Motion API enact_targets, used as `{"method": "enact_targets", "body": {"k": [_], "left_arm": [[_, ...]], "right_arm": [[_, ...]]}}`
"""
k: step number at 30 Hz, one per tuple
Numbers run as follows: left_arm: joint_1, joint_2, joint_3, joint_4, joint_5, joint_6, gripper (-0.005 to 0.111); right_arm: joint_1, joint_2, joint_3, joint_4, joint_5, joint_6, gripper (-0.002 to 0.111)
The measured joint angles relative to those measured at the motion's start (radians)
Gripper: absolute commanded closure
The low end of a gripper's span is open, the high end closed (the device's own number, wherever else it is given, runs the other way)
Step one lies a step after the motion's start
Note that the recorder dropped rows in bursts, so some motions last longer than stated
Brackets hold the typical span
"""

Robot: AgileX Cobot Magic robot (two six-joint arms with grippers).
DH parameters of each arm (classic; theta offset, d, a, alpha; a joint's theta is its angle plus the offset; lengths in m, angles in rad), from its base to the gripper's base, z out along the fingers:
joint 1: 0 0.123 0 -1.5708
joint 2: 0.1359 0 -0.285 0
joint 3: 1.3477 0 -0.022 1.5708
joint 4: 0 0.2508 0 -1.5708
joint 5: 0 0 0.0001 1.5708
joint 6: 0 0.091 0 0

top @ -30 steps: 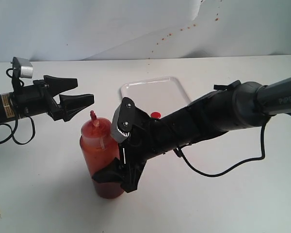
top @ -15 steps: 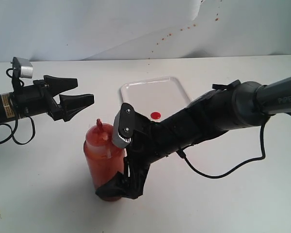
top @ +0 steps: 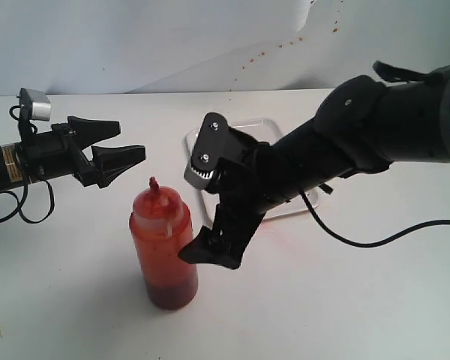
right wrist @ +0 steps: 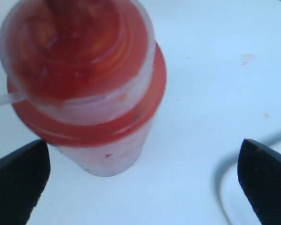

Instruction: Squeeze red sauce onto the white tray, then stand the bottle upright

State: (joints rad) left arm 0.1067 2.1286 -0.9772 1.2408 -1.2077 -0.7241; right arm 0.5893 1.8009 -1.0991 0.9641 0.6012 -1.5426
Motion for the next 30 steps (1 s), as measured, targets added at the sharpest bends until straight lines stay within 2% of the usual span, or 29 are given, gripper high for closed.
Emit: {"method": "enact_targets", "body": {"k": [4, 12, 22, 25, 27, 30], "left_arm": [[0.000, 0.000, 0.000, 0.000, 0.000, 0.000, 0.003], [0.000, 0.000, 0.000, 0.000, 0.000, 0.000, 0.003], [0.000, 0.000, 0.000, 0.002, 0.000, 0.000, 0.003], [0.000, 0.000, 0.000, 0.002, 0.000, 0.000, 0.003], [0.000, 0.000, 0.000, 0.007, 0.000, 0.000, 0.003], [0.000, 0.000, 0.000, 0.017, 0.000, 0.000, 0.003]], "right_arm": [[0.000, -0.043, 0.000, -0.088, -0.043, 0.109, 0.015], [0.000, -0.115, 0.000, -0.216, -0.047, 0.249, 0.051], [0.000, -0.255, 0.006, -0.362, 0.044, 0.419, 0.095], [-0.024, -0.310, 0.033, -0.391, 0.036, 0.463, 0.108], [-0.058, -0.351, 0.069, -0.393, -0.019, 0.484, 0.108], [-0.119, -0.407, 0.139, -0.377, -0.200, 0.507, 0.108]]}}
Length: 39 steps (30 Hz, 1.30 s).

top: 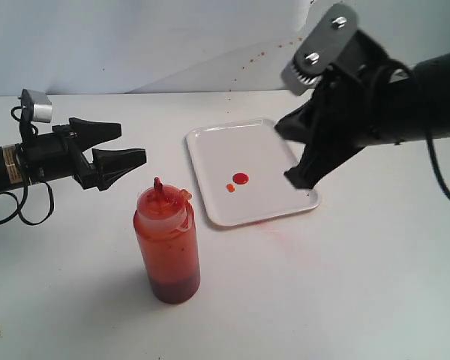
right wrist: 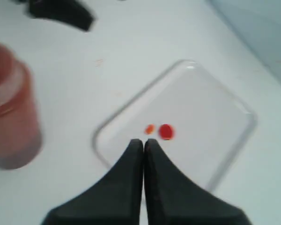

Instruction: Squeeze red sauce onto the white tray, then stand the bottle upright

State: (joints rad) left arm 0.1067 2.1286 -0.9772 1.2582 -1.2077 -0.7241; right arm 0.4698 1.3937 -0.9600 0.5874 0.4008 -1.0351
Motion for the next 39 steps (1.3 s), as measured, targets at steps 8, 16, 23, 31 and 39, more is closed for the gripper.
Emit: {"method": "enact_targets", "body": {"k": [8, 16, 23, 31, 39], "left_arm": [[0.000, 0.000, 0.000, -0.006, 0.000, -0.027, 0.009], [0.046, -0.095, 0.000, 0.078, 0.000, -0.124, 0.107], [0.090, -0.400, 0.165, 0.042, 0.000, -0.125, 0.107], [0.090, -0.886, 0.397, -0.096, -0.004, -0.037, 0.107], [0.090, -1.196, 0.470, -0.116, -0.008, -0.035, 0.107]], "right_arm": [[-0.141, -0.039, 0.259, 0.133, -0.752, 0.101, 0.108], [-0.173, -0.039, 0.293, -0.058, -0.840, 0.398, 0.108], [-0.173, -0.042, 0.293, -0.465, -0.815, 0.850, 0.108], [-0.173, -0.090, 0.293, -0.744, -0.778, 1.160, 0.108], [-0.173, -0.090, 0.293, -0.730, -0.728, 1.214, 0.108]]}}
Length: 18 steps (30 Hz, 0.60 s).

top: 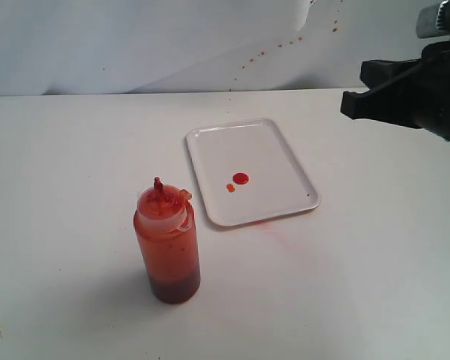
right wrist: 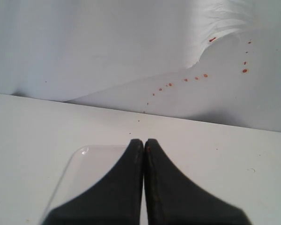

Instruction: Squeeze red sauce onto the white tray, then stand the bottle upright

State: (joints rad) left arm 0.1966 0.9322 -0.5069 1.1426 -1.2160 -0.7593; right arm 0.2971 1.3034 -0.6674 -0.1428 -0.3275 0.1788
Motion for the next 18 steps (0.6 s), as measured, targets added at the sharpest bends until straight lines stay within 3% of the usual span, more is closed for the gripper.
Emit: {"method": "enact_targets", "body": {"k": [9, 18], "left_arm": [[0.000, -0.166, 0.000, 0.006, -0.002, 0.002, 0.107], [0.000, -0.182, 0.002, 0.006, -0.005, 0.002, 0.107]], "right_arm": [[0.000, 0.000, 0.000, 0.000, 0.002, 0.006, 0.108], [0.000, 0.000, 0.000, 0.000, 0.004, 0.006, 0.108]]}}
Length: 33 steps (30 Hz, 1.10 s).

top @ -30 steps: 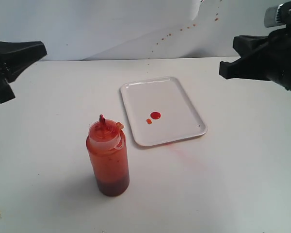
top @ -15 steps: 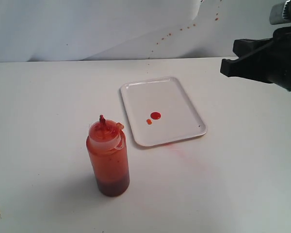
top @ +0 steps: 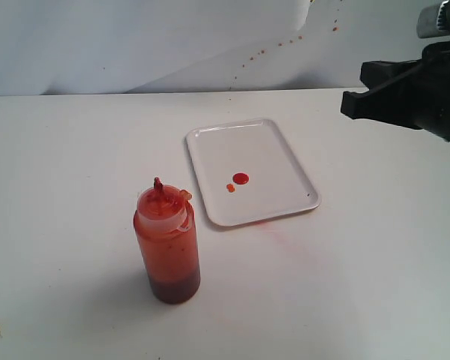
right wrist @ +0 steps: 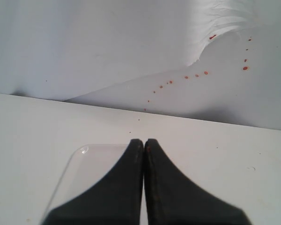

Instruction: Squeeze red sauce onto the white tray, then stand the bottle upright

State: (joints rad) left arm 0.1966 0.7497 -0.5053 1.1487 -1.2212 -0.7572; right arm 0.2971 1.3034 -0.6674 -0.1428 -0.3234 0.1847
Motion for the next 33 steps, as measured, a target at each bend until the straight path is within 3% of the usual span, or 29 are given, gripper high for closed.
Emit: {"method": "enact_targets", "body": {"k": [15, 33], "left_arm": [[0.000, -0.043, 0.000, 0.000, 0.001, 0.000, 0.107], [0.000, -0.461, 0.000, 0.000, 0.001, 0.002, 0.107]], "right_arm": [[0.000, 0.000, 0.000, 0.000, 0.000, 0.002, 0.108], [0.000, 0.000, 0.000, 0.000, 0.000, 0.002, 0.108]]}}
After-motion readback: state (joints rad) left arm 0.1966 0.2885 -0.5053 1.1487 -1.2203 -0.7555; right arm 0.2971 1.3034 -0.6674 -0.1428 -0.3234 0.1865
